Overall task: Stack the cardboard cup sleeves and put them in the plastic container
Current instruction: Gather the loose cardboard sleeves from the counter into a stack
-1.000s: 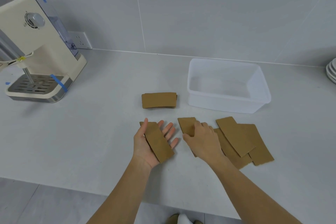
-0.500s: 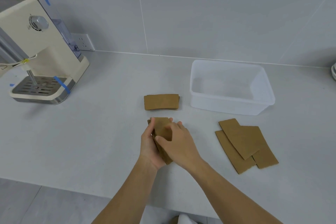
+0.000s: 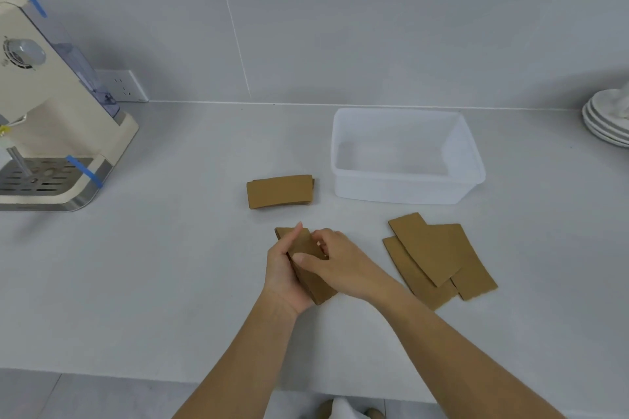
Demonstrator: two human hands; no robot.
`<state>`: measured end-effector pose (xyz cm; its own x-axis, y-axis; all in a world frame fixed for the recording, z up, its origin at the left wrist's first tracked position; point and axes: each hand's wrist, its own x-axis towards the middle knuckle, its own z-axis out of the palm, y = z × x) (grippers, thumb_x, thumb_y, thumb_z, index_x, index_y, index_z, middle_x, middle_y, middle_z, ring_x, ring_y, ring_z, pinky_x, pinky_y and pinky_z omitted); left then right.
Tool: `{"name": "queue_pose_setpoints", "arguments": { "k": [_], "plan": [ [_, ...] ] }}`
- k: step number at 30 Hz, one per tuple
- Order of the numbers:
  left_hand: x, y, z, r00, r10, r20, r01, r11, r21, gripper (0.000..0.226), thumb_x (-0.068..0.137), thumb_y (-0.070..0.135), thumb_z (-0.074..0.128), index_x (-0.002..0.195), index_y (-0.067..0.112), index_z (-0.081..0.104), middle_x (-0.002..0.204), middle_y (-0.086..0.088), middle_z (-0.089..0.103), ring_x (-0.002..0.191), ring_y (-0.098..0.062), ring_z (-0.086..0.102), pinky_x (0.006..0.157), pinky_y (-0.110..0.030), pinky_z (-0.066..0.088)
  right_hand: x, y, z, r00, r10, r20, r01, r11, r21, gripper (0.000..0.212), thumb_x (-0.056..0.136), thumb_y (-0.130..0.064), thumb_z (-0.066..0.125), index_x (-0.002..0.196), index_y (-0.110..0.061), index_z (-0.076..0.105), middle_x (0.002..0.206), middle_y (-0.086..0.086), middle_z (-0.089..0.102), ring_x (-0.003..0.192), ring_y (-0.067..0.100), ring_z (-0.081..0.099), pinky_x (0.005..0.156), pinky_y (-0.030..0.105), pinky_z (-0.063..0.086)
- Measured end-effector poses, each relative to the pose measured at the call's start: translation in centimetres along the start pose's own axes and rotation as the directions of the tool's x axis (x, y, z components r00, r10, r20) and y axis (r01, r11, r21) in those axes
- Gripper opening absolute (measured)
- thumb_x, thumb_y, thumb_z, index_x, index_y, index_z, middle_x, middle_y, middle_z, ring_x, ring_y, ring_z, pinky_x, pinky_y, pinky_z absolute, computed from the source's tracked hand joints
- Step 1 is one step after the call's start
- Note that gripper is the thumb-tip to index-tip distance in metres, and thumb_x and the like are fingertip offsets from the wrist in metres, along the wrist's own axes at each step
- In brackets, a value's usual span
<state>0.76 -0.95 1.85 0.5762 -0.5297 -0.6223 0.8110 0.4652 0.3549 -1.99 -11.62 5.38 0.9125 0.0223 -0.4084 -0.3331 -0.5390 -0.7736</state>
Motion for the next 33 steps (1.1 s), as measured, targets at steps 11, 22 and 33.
{"name": "queue_pose_setpoints", "arguments": {
  "k": [11,22,33],
  "plan": [
    [2.0,-1.3,2.0,0.999,0.008,0.045,-0.005,0.997,-0.075,0.04,0.059,0.036,0.077,0.087,0.009,0.067,0.106,-0.014,0.072,0.101,-0.027,0.068,0.086,-0.057,0.052,-1.9,6.3,-7.5,0.869,0.017,-0.495,-0.235,0.894,-0.382,0.044,0.087,-0.039,0.048,0.122,-0.013,0.043,0.123,0.007,0.052,0.114,0.026,0.045,0.096,0.038,0.033],
    [2.5,-3.2,3.6,1.0,-0.014,0.022,0.015,0.999,-0.052,0.056,0.062,0.04,0.074,0.107,0.009,0.063,0.114,-0.015,0.069,0.1,-0.028,0.068,0.08,-0.054,0.055,-2.6,11.1,-6.5,0.857,0.061,-0.512,-0.355,0.791,-0.499,0.048,0.09,-0.043,0.044,0.127,-0.013,0.039,0.133,0.007,0.045,0.124,0.026,0.04,0.099,0.037,0.033],
    [1.9,-3.7,3.6,1.0,0.007,-0.001,-0.007,0.996,-0.085,0.053,0.07,0.043,0.07,0.11,0.009,0.062,0.11,-0.016,0.071,0.098,-0.029,0.069,0.083,-0.053,0.054,-2.5,9.5,-7.4,0.861,0.042,-0.506,-0.314,0.827,-0.467,0.04,0.088,-0.033,0.046,0.122,-0.012,0.042,0.121,0.009,0.053,0.114,0.027,0.047,0.097,0.039,0.034]
  ]
}}
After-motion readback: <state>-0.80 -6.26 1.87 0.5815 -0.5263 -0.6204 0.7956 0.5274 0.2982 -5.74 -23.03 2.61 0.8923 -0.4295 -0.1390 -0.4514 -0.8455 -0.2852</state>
